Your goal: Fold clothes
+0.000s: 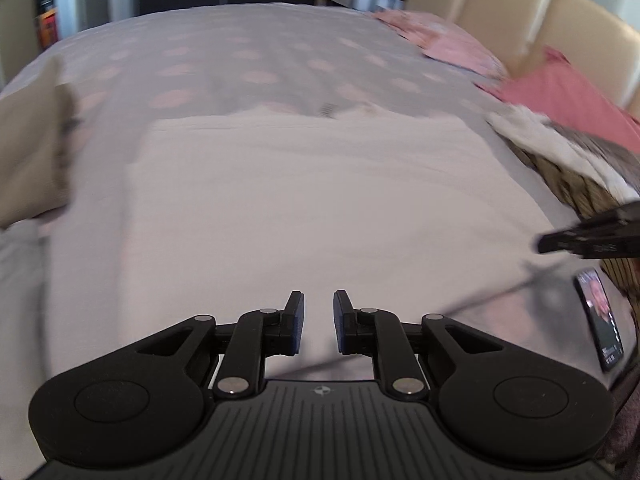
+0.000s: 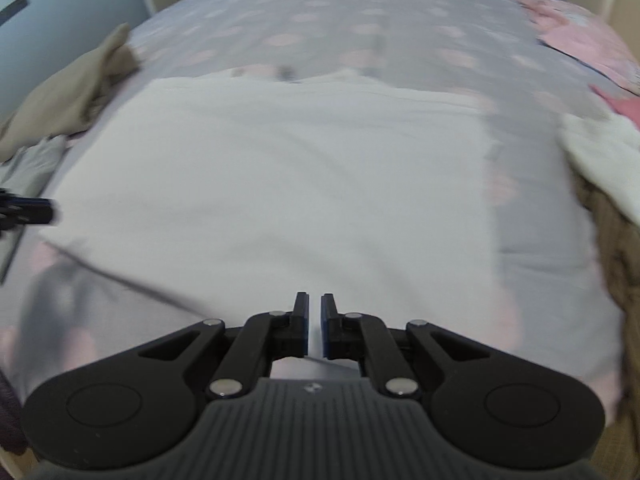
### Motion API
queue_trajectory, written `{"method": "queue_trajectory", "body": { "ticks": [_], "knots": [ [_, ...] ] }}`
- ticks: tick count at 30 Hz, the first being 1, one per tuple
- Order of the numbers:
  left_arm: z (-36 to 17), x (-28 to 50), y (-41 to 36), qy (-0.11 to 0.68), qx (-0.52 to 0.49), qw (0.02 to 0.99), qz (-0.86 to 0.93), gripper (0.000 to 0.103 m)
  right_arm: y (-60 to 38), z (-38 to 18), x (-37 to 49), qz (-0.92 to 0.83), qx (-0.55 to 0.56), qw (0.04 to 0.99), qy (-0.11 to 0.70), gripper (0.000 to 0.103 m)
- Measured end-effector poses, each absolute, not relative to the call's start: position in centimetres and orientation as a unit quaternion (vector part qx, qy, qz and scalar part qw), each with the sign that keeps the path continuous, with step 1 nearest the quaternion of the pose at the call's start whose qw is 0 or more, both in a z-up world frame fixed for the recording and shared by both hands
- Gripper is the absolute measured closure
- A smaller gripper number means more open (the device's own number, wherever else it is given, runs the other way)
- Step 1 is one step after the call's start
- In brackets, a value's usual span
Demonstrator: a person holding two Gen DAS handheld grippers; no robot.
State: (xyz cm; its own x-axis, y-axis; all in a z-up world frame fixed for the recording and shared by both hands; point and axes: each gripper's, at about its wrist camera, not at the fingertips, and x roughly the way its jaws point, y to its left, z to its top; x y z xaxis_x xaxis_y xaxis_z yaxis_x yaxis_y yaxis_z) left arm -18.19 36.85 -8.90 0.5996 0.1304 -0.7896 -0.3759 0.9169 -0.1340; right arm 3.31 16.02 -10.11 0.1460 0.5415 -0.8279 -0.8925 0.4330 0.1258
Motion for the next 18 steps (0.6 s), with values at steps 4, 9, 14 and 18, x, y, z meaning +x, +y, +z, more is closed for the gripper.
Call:
{"method": "queue_trajectory", "body": {
  "ticks": [4, 9, 14, 18],
  "knots": [
    [-10.8, -15.7, 34.8, 0.432, -0.134, 0.883, 0.123, 0.09, 18.2, -10.8, 1.0, 0.518, -0.211, 0.716, 0.418, 0.095],
    [-12.3, -13.5, 33.6, 0.443, -0.127, 0.881, 0.105, 0.09, 20.3, -12.0, -0.7, 0.535, -0.22, 0.696, 0.425, 0.095],
    [-14.2, -13.2, 32.9, 0.477, -0.104, 0.866, 0.11, 0.09, 21.3, -14.0, -1.3, 0.529, -0.249, 0.685, 0.435, 0.095],
    [-14.4, -13.5, 33.5, 0.476, -0.117, 0.864, 0.11, 0.09, 21.3, -14.4, -1.1, 0.528, -0.25, 0.683, 0.438, 0.098]
  ]
}}
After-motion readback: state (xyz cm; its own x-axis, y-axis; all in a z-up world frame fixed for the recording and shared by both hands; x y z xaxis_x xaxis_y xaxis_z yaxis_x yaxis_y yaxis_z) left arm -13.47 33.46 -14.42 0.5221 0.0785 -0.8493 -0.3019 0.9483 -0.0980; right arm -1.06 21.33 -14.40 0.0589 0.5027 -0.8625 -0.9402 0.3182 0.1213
